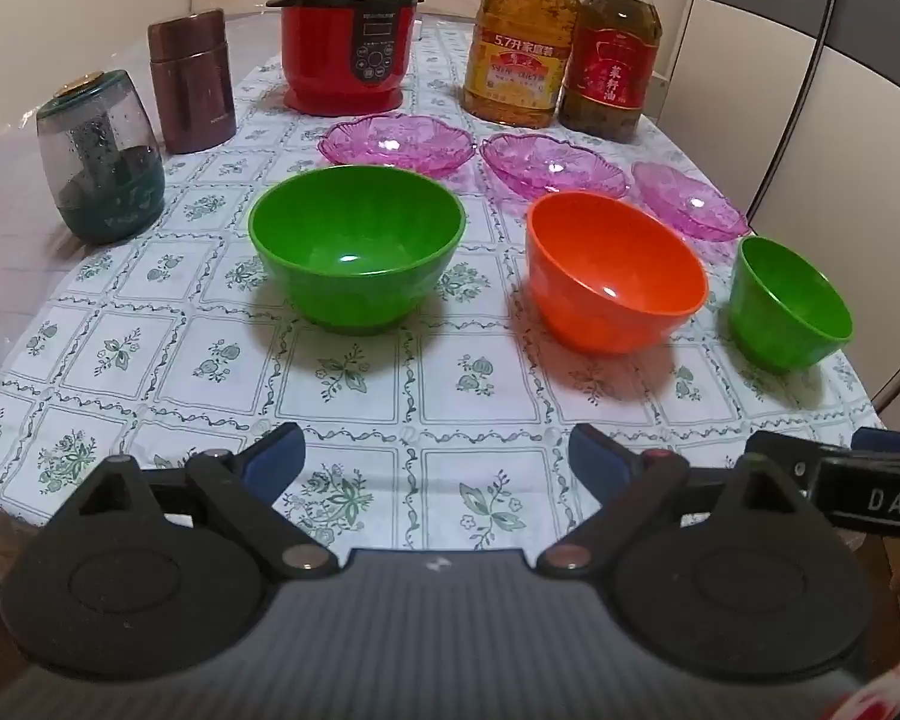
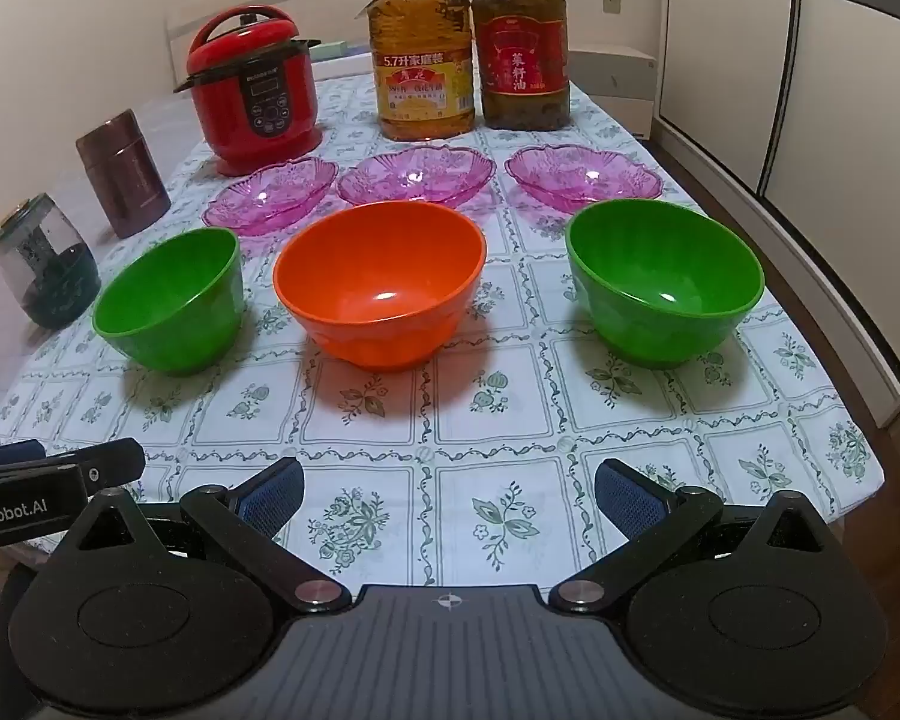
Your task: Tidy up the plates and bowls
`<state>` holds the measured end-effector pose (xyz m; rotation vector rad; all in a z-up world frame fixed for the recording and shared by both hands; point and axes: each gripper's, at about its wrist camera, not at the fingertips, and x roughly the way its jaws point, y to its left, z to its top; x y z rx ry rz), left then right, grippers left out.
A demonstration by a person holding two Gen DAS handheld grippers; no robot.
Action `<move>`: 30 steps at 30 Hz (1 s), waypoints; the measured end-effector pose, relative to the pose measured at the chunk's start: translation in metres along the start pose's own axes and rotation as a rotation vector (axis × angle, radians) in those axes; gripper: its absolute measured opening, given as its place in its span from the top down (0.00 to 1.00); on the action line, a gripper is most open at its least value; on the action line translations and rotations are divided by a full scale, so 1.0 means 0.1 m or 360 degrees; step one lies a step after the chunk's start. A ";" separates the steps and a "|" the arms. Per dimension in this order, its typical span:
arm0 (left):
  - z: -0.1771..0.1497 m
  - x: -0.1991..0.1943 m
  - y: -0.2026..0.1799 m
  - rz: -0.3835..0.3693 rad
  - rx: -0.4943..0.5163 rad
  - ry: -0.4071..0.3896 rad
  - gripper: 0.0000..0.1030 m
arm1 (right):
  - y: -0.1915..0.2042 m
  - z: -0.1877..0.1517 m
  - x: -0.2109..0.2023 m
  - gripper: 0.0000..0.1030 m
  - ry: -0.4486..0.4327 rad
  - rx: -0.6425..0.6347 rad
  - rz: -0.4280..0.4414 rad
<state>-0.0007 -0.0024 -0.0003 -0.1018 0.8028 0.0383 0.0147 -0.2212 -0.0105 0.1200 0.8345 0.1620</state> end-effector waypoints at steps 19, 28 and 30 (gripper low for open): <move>-0.01 -0.01 0.01 -0.0059 -0.0017 -0.0001 0.10 | 0.00 -0.03 0.02 0.00 0.0010 0.0016 0.0013; -0.01 -0.02 0.01 -0.0064 -0.0020 0.0002 0.10 | 0.01 -0.03 0.03 0.00 0.0010 0.0015 0.0014; -0.01 -0.02 0.01 -0.0066 -0.0022 0.0002 0.10 | 0.01 -0.03 0.03 0.00 0.0010 0.0015 0.0014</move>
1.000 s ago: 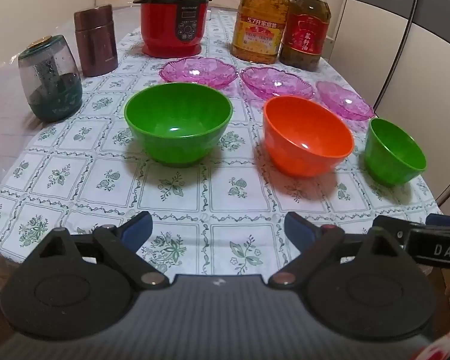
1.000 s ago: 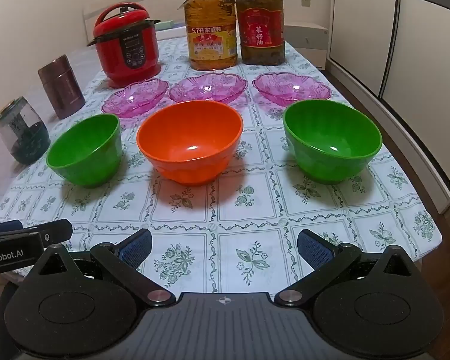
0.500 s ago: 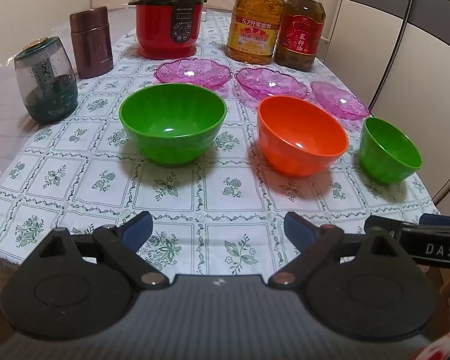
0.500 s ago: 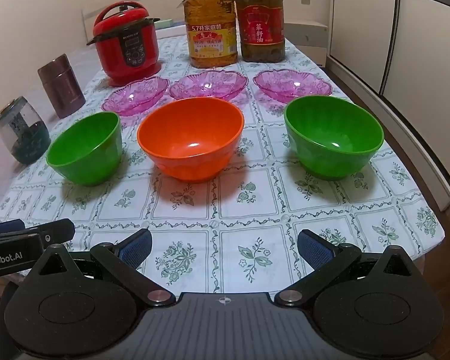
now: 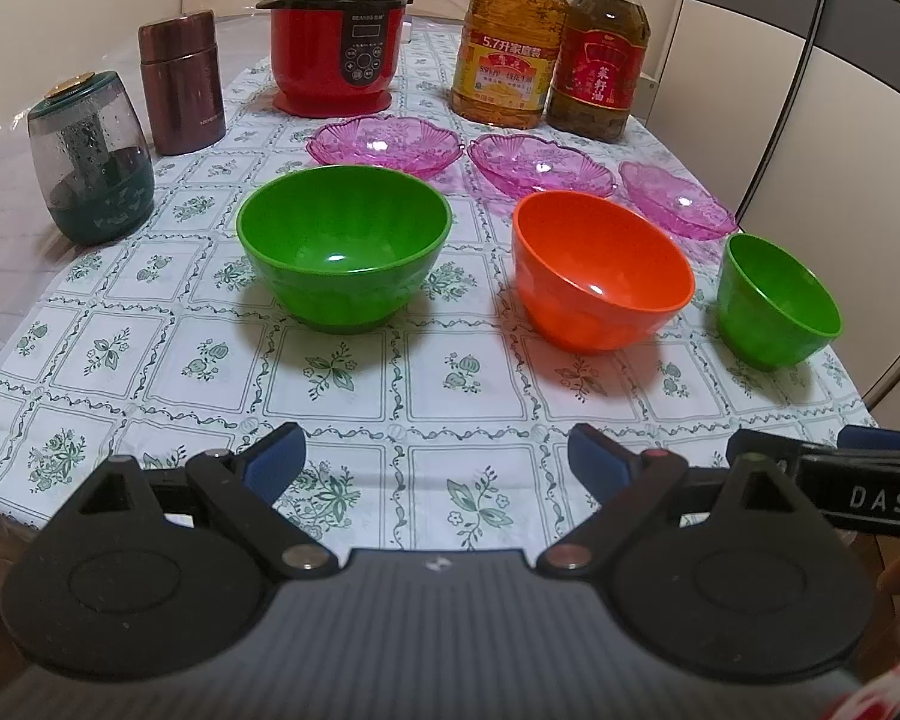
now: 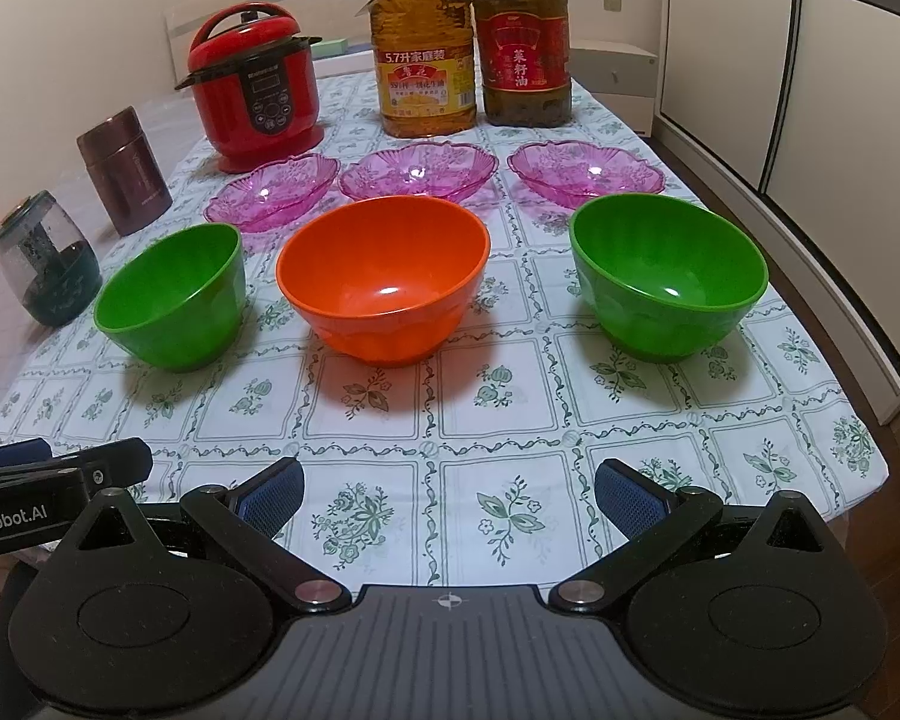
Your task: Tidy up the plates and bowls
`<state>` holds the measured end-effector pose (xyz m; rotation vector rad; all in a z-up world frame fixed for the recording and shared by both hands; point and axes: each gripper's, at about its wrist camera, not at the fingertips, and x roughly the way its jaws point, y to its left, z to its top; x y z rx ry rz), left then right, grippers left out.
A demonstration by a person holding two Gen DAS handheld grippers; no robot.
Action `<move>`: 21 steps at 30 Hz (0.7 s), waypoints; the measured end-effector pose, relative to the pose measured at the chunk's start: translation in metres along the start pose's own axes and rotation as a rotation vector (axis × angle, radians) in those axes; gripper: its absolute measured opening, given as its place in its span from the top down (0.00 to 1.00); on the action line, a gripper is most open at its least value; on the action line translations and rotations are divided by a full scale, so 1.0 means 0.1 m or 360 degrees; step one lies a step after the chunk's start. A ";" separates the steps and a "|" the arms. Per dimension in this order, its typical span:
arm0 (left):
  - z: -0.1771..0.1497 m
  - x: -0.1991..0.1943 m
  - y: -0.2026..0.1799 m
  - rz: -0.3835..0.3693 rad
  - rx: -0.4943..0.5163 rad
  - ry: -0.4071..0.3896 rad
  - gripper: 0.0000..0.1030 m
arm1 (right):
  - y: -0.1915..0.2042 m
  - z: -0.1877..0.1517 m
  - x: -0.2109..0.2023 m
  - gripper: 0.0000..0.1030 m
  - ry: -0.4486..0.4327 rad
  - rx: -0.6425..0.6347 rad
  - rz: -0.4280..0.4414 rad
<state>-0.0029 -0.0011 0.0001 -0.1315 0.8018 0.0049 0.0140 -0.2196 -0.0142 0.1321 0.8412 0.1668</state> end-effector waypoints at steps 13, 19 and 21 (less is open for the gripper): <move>0.00 0.01 -0.01 -0.0002 0.0002 0.0006 0.10 | 0.00 0.00 0.01 0.00 0.0001 -0.0001 0.0000; 0.00 0.01 -0.01 -0.0005 0.0000 0.0005 0.10 | 0.00 0.00 0.00 0.00 0.0001 -0.0002 0.0000; 0.00 0.01 -0.01 -0.0002 0.0001 0.0005 0.10 | 0.00 0.00 0.00 0.00 -0.0002 -0.0001 -0.0001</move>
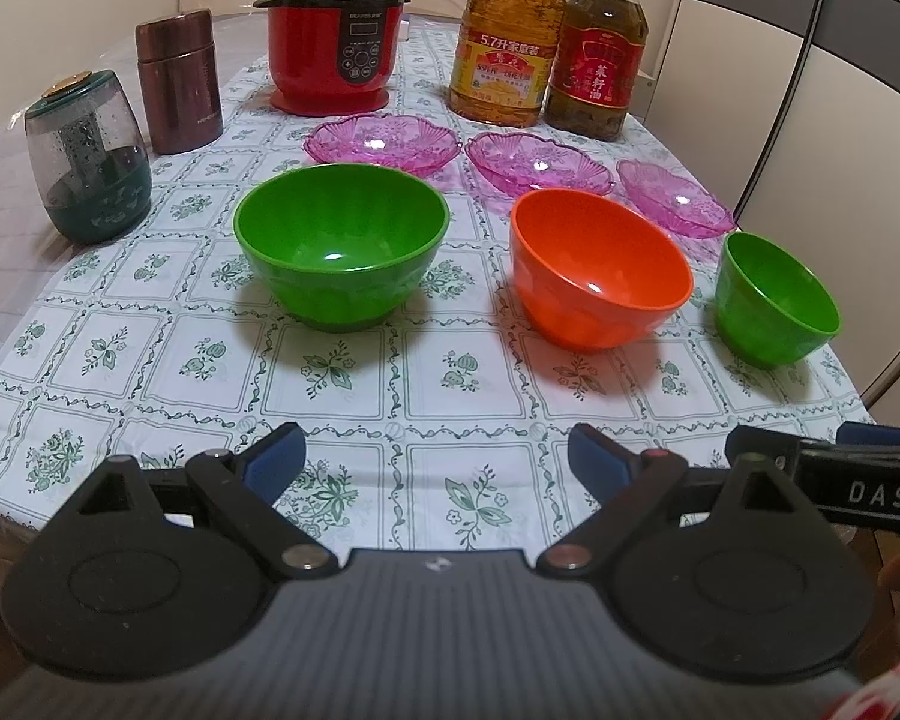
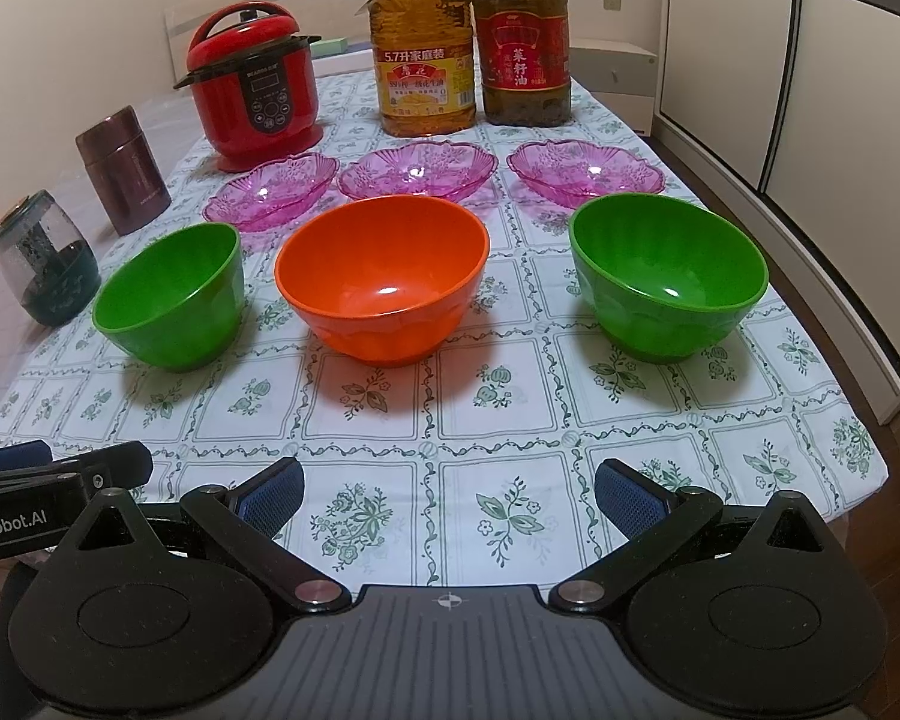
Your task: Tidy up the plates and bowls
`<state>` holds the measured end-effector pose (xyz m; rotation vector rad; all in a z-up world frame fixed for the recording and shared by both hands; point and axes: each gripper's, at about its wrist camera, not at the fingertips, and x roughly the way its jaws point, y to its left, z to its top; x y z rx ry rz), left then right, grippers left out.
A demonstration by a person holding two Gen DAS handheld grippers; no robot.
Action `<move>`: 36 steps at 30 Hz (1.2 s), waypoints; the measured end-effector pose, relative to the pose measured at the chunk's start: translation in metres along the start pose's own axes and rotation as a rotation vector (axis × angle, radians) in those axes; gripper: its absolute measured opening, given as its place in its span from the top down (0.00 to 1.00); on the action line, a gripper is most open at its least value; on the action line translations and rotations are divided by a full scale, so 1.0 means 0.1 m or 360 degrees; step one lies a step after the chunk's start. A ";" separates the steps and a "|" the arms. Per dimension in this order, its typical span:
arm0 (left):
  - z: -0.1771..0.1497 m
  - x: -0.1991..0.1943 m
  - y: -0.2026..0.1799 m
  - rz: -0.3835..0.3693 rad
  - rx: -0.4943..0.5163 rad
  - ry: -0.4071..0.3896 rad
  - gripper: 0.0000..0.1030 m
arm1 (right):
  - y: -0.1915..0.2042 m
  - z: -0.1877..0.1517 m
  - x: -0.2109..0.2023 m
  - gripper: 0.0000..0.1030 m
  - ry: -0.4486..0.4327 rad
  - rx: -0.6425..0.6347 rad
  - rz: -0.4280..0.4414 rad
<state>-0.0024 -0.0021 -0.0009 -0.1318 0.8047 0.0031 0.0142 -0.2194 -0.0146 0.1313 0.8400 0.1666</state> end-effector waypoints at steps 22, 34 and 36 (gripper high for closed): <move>0.04 0.00 -0.02 -0.0008 0.0001 0.0001 0.10 | 0.01 0.04 -0.03 0.00 -0.0008 -0.0013 0.0001; 0.04 0.00 -0.01 -0.0011 -0.0001 0.0001 0.10 | 0.02 0.04 -0.02 0.00 -0.0007 -0.0012 0.0001; 0.04 0.00 -0.01 -0.0012 -0.0001 0.0002 0.10 | 0.02 0.04 -0.02 0.00 -0.0006 -0.0011 0.0001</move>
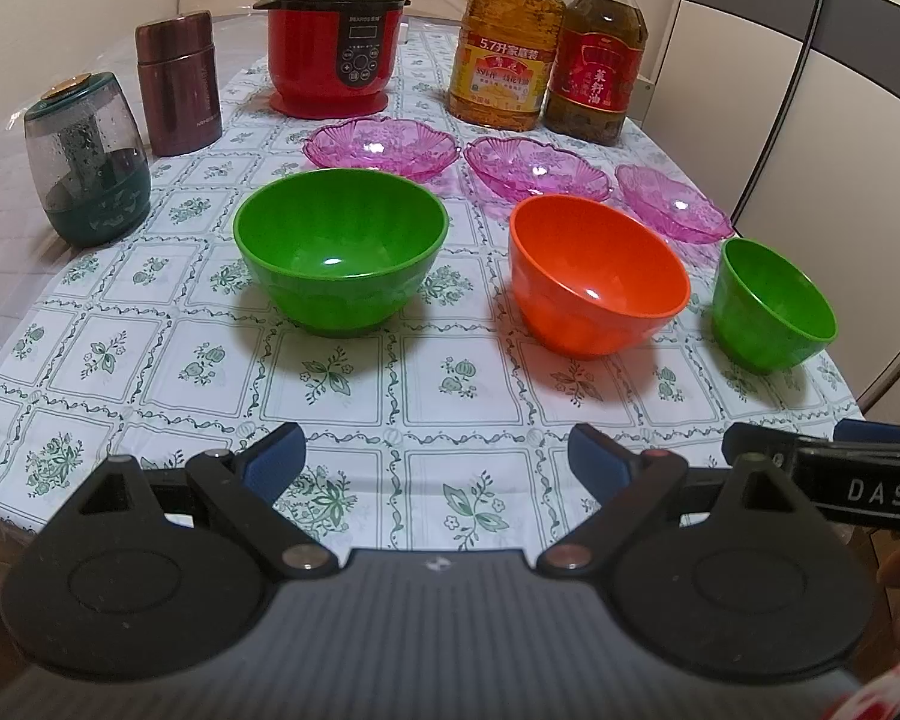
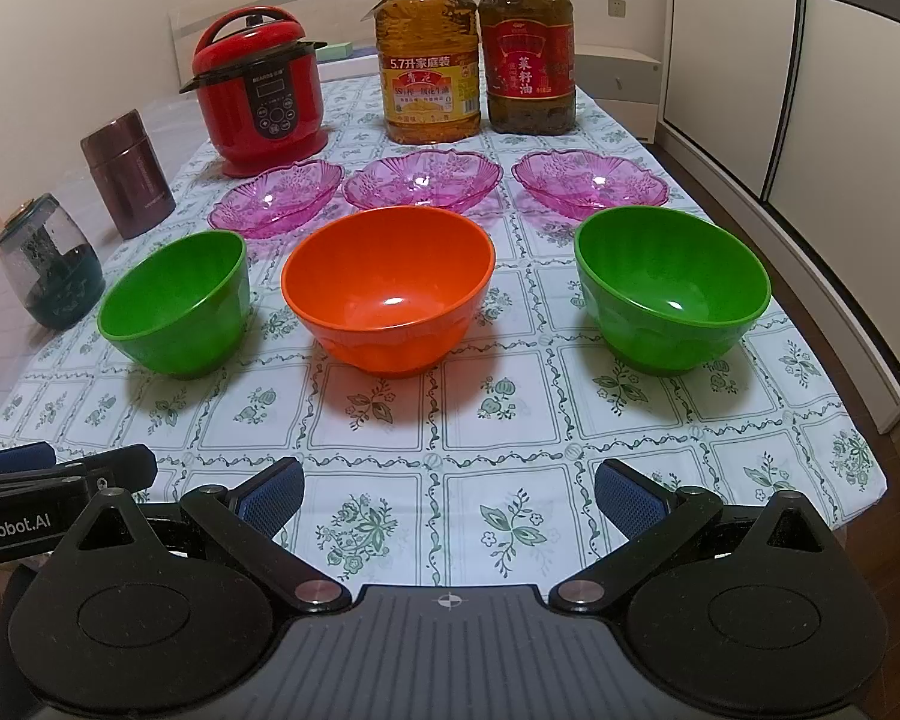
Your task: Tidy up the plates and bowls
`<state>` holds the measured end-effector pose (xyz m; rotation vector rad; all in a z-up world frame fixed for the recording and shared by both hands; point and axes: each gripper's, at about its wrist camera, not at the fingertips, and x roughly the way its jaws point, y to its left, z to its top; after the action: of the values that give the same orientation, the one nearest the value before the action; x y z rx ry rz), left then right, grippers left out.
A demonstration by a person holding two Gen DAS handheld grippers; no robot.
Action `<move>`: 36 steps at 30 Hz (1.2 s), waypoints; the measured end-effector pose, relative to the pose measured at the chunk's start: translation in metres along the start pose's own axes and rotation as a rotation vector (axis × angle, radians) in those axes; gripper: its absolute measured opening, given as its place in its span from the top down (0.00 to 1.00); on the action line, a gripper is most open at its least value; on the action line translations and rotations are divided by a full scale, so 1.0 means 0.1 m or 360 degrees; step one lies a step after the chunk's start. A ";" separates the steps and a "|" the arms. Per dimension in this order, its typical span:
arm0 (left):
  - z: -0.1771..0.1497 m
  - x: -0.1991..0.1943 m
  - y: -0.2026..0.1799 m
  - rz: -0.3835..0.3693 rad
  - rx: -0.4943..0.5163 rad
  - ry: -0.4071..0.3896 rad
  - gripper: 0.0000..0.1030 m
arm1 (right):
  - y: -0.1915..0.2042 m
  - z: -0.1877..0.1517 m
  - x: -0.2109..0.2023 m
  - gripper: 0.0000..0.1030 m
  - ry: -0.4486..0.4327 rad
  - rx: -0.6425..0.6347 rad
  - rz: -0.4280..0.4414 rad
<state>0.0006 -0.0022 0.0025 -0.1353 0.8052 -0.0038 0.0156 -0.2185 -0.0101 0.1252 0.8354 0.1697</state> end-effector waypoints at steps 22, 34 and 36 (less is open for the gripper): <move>0.15 -0.03 0.15 -0.0041 -0.0057 -0.0070 0.10 | 0.02 0.10 -0.05 0.00 -0.0038 0.0032 0.0074; 0.92 -0.10 0.59 -0.0122 -0.0150 -0.0262 0.09 | 0.02 0.78 -0.26 0.00 -0.0205 -0.0001 0.0153; 1.06 -0.08 0.70 -0.0128 -0.0170 -0.0290 0.09 | 0.06 0.95 -0.25 0.00 -0.0214 -0.0024 0.0201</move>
<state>0.0678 0.0800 0.0727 -0.2656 0.6178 -0.0243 0.0694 -0.2220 0.0718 0.1738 0.6926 0.2834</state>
